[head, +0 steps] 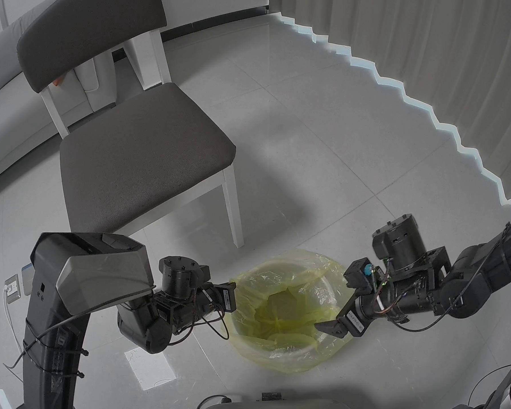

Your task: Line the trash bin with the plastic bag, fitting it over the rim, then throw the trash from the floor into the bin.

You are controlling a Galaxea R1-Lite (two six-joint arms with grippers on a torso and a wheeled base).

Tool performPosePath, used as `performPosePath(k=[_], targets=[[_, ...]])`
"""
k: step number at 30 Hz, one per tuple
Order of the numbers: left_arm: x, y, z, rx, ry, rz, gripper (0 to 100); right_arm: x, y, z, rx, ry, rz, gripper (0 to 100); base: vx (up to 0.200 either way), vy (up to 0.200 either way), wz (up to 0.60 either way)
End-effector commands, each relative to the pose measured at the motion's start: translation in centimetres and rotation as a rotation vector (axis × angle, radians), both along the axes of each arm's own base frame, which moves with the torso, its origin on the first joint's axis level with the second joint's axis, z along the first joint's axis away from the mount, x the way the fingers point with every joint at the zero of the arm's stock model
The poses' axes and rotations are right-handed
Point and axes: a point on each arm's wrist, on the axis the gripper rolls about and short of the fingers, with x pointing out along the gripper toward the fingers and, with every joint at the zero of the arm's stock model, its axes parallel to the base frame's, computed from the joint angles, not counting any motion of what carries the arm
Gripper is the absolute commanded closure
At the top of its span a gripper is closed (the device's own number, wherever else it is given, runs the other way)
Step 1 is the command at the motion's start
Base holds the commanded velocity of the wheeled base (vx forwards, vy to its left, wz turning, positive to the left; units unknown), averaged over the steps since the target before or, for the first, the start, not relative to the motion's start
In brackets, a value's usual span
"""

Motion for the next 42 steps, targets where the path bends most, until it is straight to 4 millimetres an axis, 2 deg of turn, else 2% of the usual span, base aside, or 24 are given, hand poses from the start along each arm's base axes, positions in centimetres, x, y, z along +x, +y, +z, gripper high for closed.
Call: performPosePath(k=[1, 5, 6, 10, 13, 19, 29, 35, 36, 42], targets=[[-0.5, 0.0, 0.7, -0.007, -0.003, -0.004, 100, -0.3, 2.3, -2.1, -0.023, 0.038, 0.06, 0, 0.0, 0.0, 0.0], [-0.2, 1.0, 1.1, -0.007, -0.007, 0.024, 100, -0.6, 3.9, -3.0, -0.032, 0.047, 0.104, 0, 0.0, 0.0, 0.0], [-0.2, 1.0, 1.1, -0.006, -0.008, 0.024, 0, -0.7, 4.2, -3.2, -0.035, 0.05, 0.115, 0, 0.0, 0.0, 0.0], [-0.3, 1.1, 1.6, -0.013, -0.017, 0.025, 0, -1.0, 5.3, -4.3, -0.057, 0.07, 0.153, 0, 0.0, 0.0, 0.0], [-0.5, 1.1, 2.2, -0.016, -0.026, 0.024, 0, -1.4, 6.1, -6.1, -0.088, 0.104, 0.185, 0, 0.0, 0.0, 0.0], [-0.6, 1.3, 3.5, -0.022, -0.052, 0.035, 0, -1.5, 6.4, -7.9, -0.108, 0.131, 0.204, 0, 0.0, 0.0, 0.0], [-0.8, 1.5, 4.2, -0.016, -0.075, 0.066, 0, 0.9, 6.7, -11.7, -0.1, 0.135, 0.205, 0, 0.0, 0.0, 0.0], [-1.1, 1.7, 4.6, -0.019, -0.083, 0.067, 0, 1.3, 7.2, -11.6, -0.094, 0.118, 0.225, 0, 0.0, 0.0, 0.0], [-1.1, 1.7, 4.7, -0.02, -0.084, 0.068, 0, 1.3, 7.2, -11.6, -0.093, 0.118, 0.227, 100, 0.0, 0.0, 0.0], [-1.2, 2.1, 4.6, -0.02, -0.088, 0.077, 0, 0.2, 7.9, -11.0, -0.083, 0.119, 0.265, 100, 0.0, 0.0, 0.0]])
